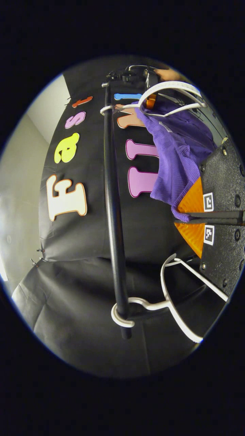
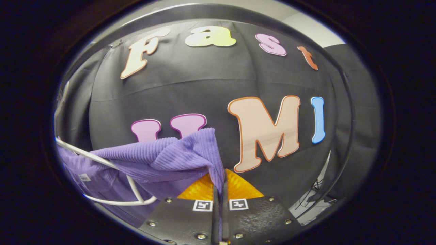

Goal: Grasp the clothes on the hanger with both hands and then place them into the laundry hamper below.

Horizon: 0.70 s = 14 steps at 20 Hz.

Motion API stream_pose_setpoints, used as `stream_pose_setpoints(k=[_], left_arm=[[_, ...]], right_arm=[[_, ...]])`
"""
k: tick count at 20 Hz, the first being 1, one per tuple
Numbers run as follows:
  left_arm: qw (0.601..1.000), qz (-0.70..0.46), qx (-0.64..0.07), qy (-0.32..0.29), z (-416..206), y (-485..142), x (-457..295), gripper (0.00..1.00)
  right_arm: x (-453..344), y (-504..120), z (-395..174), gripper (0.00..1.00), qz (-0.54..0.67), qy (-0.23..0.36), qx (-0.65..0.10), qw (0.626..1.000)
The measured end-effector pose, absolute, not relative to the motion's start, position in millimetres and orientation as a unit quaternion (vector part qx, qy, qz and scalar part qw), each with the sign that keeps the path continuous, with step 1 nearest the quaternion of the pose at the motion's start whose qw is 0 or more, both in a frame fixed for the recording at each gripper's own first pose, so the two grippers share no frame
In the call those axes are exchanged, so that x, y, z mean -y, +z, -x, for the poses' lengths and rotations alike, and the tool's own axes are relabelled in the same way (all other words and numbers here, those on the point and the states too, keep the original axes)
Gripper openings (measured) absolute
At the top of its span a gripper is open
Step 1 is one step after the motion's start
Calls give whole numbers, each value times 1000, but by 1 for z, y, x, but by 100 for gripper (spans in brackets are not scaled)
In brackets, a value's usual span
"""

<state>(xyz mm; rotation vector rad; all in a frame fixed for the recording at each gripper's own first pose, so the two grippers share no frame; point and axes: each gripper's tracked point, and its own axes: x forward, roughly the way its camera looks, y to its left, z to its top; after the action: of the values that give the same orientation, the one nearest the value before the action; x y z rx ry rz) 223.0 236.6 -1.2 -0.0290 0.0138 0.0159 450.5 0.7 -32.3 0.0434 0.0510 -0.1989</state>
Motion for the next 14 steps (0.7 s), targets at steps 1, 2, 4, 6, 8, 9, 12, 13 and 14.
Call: stream_pose_setpoints(k=[1,2,4,6,8,9,12,13,14], left_arm=[[1000,21,-12,2,-226,-6,-237,0],[1000,24,-15,-1,-230,-11,-238,0],[999,28,-25,0,-235,-25,-240,0],[999,27,-39,9,-237,-39,-242,0],[999,29,-45,10,-236,-50,-241,0],[998,28,-49,11,-233,-55,-240,0],[997,29,-73,26,-222,-78,-241,0],[996,31,-76,31,-216,-82,-242,0],[995,38,-81,33,-211,-87,-241,0]], right_arm=[[0,-38,-455,0,-23,-102,-27,994],[0,-46,-457,4,-27,-102,-30,994],[0,-69,-456,4,-30,-102,-52,993],[0,-88,-453,4,-45,-101,-63,992],[1,-109,-448,4,-60,-101,-77,990],[0,-120,-446,4,-61,-98,-87,989],[-3,-146,-432,4,-56,-90,-112,988],[-7,-153,-427,4,-56,-84,-120,988],[-11,-162,-421,4,-52,-78,-128,987]])
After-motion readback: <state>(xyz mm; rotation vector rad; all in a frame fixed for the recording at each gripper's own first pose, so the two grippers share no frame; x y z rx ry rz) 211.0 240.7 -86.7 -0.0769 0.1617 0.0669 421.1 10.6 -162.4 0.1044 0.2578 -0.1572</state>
